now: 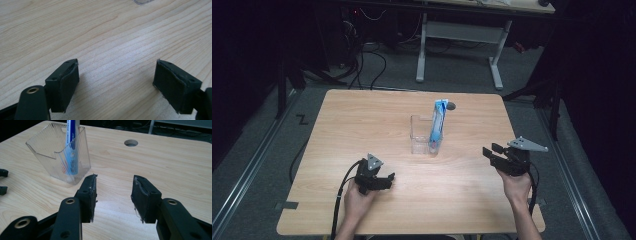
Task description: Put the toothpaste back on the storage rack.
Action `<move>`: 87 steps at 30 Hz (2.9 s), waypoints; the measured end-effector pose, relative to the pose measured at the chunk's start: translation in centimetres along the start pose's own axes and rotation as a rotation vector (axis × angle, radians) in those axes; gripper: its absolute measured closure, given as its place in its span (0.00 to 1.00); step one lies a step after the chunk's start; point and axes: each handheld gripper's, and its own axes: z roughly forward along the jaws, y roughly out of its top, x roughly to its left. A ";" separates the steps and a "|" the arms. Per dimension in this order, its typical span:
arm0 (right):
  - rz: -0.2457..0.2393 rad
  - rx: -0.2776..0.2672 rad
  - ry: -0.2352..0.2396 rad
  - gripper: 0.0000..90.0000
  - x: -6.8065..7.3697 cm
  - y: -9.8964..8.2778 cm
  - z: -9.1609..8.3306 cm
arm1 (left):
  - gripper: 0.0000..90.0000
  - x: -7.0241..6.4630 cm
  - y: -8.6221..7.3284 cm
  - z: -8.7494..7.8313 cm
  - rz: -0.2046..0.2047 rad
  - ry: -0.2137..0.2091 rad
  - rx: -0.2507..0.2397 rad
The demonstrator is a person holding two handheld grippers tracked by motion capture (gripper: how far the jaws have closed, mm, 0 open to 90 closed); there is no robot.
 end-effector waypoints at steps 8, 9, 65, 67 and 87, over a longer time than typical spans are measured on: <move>0.015 0.011 -0.003 0.61 -0.1 -1.2 0.1 | 0.23 0.0 0.0 0.0 0.000 0.000 0.000; 0.020 0.012 -0.003 0.61 -0.1 -1.3 0.1 | 0.23 0.0 0.0 0.0 0.000 0.000 0.000; 0.026 0.124 -0.028 0.54 0.3 -6.5 3.8 | 0.23 0.0 0.0 0.0 -0.002 0.001 0.000; 0.018 0.135 -0.031 0.54 0.5 -6.5 4.0 | 0.23 0.0 0.0 0.0 -0.001 0.001 0.000; -0.036 0.221 -0.031 0.52 1.7 -7.2 6.6 | 0.23 0.0 0.0 0.0 -0.002 0.001 0.000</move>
